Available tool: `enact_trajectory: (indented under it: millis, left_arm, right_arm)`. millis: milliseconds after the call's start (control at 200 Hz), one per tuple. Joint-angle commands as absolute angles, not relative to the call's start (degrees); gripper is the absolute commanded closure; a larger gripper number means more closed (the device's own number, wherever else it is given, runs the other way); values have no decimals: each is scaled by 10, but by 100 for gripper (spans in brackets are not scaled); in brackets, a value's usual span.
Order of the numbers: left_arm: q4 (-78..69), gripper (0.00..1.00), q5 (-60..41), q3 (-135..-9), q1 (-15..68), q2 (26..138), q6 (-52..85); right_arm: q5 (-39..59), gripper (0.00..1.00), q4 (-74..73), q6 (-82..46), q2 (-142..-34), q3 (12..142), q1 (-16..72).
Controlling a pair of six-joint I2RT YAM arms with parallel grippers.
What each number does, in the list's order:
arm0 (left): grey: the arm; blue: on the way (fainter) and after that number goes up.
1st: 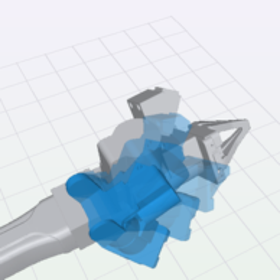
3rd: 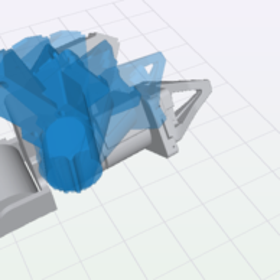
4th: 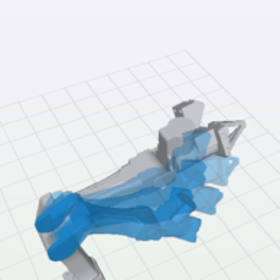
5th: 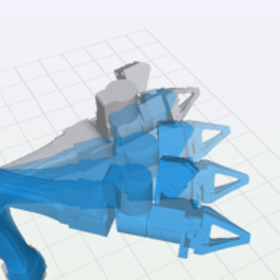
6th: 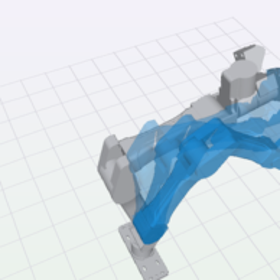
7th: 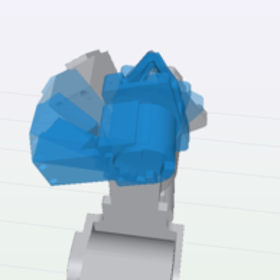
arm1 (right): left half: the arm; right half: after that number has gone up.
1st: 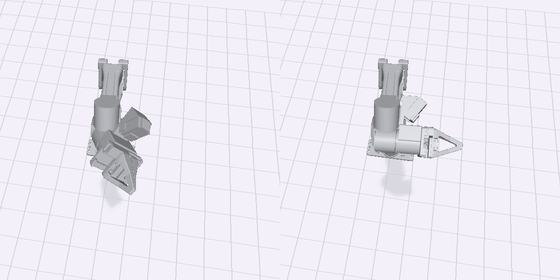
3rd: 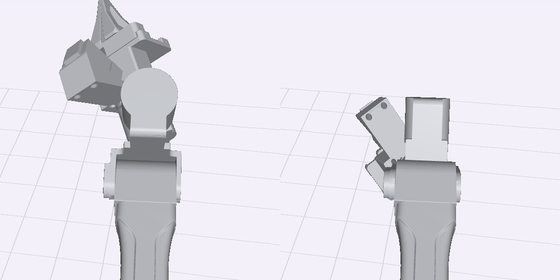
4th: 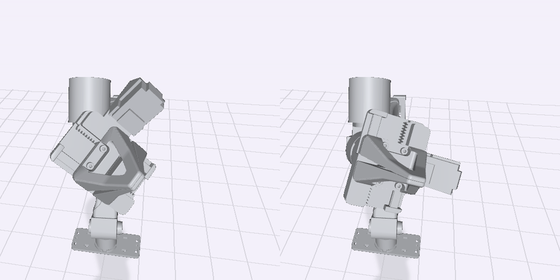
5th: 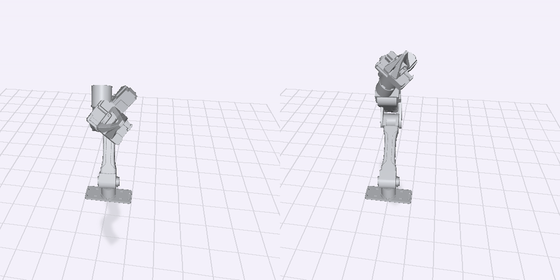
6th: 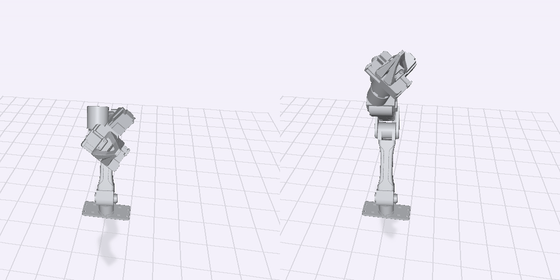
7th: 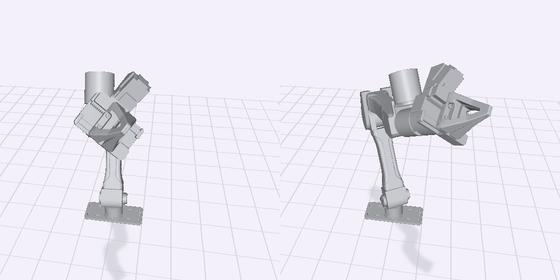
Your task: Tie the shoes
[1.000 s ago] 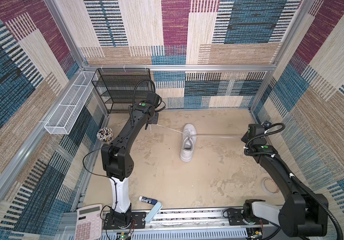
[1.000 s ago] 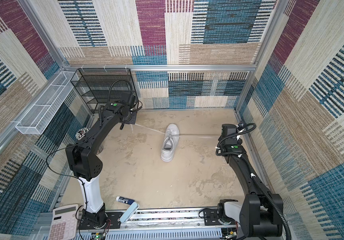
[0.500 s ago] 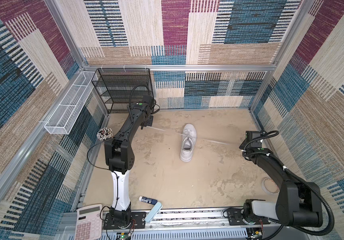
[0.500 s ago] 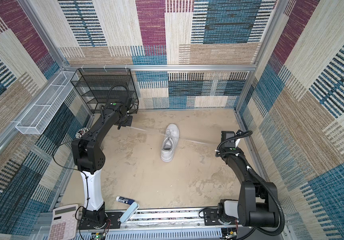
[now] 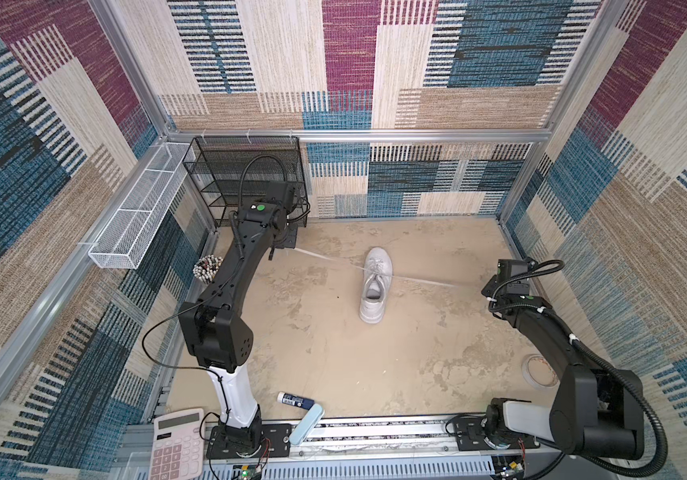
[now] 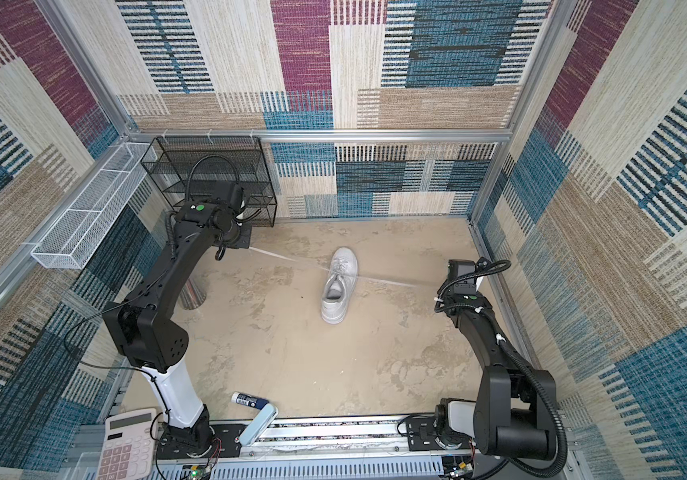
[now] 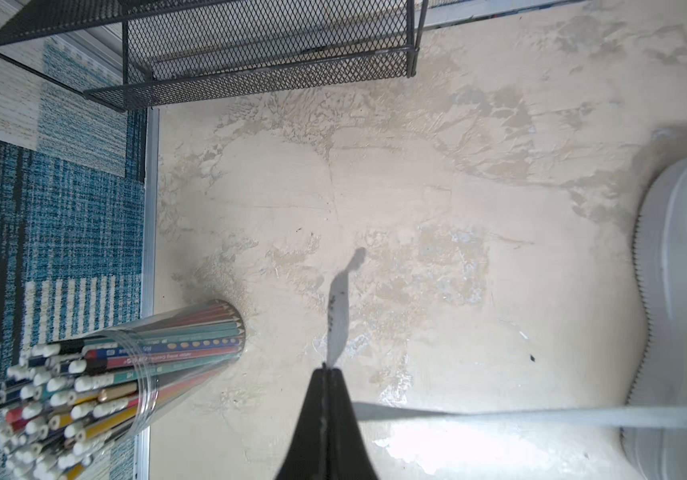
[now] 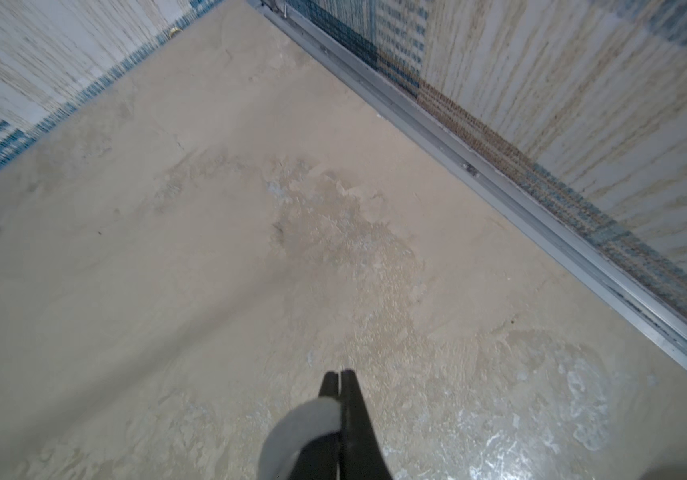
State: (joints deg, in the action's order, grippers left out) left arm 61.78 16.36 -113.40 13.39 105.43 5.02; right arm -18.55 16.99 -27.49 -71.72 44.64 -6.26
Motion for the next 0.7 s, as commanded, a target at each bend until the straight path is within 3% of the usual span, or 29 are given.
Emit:
enact_trajectory:
  millis: [0, 160, 691]
  left_arm:
    - [621, 100, 173, -1120, 133, 1022, 62]
    - [621, 100, 154, -1108, 146, 993, 67]
    - [623, 100, 163, -1129, 158, 964, 75]
  right_arm:
    - [-187, 100, 173, -258, -702, 461, -66]
    - [-134, 100, 183, -248, -684, 476, -66]
    - [-134, 100, 206, -234, -663, 502, -66]
